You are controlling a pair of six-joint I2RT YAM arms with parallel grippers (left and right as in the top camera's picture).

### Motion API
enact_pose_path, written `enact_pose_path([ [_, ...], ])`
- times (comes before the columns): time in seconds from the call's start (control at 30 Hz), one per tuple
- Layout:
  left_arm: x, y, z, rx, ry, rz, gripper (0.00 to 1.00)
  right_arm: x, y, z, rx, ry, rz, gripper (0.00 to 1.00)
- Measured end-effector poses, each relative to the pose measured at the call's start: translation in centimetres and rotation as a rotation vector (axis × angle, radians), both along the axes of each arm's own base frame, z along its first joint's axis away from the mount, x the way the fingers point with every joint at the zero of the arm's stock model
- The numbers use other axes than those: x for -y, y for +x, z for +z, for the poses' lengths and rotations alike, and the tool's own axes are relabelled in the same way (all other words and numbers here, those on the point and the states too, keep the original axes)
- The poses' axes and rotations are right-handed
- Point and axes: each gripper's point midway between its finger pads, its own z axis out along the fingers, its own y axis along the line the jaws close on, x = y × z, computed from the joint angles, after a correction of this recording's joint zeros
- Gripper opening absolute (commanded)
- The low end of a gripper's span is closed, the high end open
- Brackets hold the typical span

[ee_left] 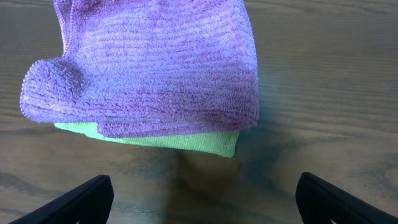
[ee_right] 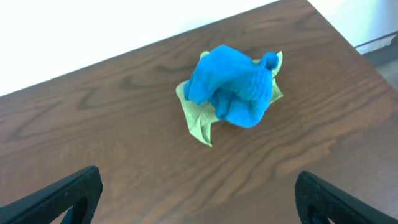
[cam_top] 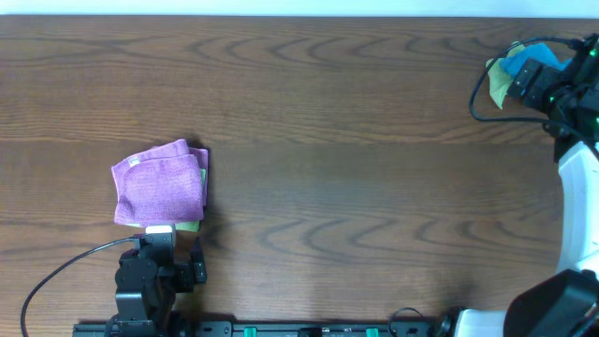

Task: Fold the cloth
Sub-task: 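Reach the right gripper to the crumpled blue towel at far right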

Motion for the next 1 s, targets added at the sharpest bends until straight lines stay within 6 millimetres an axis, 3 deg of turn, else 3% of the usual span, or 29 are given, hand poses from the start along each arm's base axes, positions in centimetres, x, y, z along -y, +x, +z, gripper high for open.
enact_pose_path([
  [0.37, 0.0, 0.0, 0.0, 0.000, 0.000, 0.000, 0.95, 2.6, 0.8, 1.3, 0.056, -0.074, -0.089, 0.99],
  [0.47, 0.0, 0.0, 0.0, 0.000, 0.000, 0.000, 0.95, 4.5, 1.0, 0.4, 0.064, -0.048, -0.153, 0.99],
  [0.6, 0.0, 0.0, 0.0, 0.000, 0.000, 0.000, 0.95, 8.6, 1.5, -2.1, 0.047, 0.025, -0.252, 0.99],
  [0.77, 0.0, 0.0, 0.0, 0.000, 0.000, 0.000, 0.95, 12.5, 4.1, -3.8, 0.058, 0.090, -0.301, 0.99],
  [1.0, 0.0, 0.0, 0.0, 0.000, 0.000, 0.000, 0.95, 13.2, 8.8, -5.6, 0.091, 0.178, -0.272, 0.99],
])
